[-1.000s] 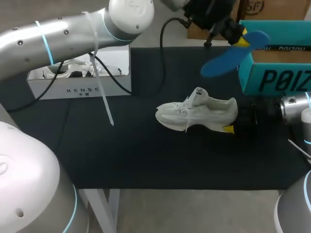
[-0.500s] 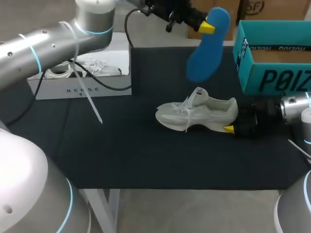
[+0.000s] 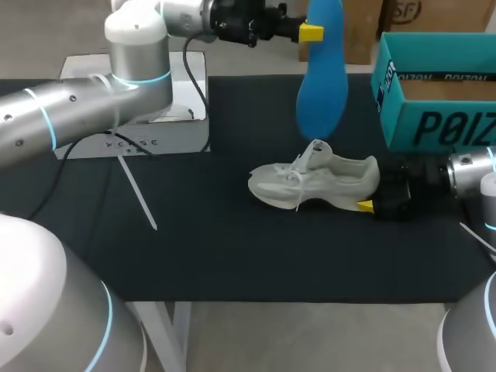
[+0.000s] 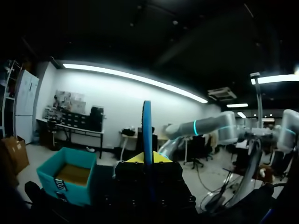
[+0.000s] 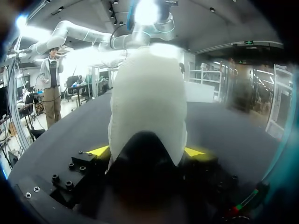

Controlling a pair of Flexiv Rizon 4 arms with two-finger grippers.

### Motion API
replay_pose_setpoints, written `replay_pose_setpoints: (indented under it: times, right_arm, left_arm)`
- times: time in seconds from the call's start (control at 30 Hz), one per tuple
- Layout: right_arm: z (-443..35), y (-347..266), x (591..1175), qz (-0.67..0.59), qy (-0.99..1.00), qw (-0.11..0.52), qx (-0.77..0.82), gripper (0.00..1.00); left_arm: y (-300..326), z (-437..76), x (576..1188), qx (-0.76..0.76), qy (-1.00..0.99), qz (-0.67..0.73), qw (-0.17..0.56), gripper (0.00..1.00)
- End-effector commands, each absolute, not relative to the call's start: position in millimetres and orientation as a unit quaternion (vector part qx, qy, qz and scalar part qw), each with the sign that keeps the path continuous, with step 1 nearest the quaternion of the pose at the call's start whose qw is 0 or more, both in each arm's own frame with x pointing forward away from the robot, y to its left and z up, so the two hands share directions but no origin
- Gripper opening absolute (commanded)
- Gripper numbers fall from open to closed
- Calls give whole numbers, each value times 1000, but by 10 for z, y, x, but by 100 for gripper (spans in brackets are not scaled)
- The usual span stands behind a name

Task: Take the shoe out of the shoebox, open the shoe tongue, remove and reinsert the insole, then place the shoe into the shoebox

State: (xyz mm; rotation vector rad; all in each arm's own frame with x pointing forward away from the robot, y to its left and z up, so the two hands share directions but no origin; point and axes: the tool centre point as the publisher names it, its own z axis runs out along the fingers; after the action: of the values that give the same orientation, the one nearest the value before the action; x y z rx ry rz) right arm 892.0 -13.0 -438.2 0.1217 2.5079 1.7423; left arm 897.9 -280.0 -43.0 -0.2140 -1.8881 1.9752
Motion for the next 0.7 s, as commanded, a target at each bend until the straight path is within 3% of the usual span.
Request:
replay_pose_setpoints:
  times: [0.03,0.33,0.7]
  right_arm:
    - [-4453,-101,8938,569,820,42,40,0]
    - [-4453,-101,8938,569,820,42,40,0]
    - [-4453,-101,8938,569,820,42,40,0]
  left_arm:
    - [-2570,-395,8719,5,-685,712,156,0]
    - [-2261,-246,8742,36,-667,711,220,0]
    - [-2230,44,8629,-23,-666,709,231,0]
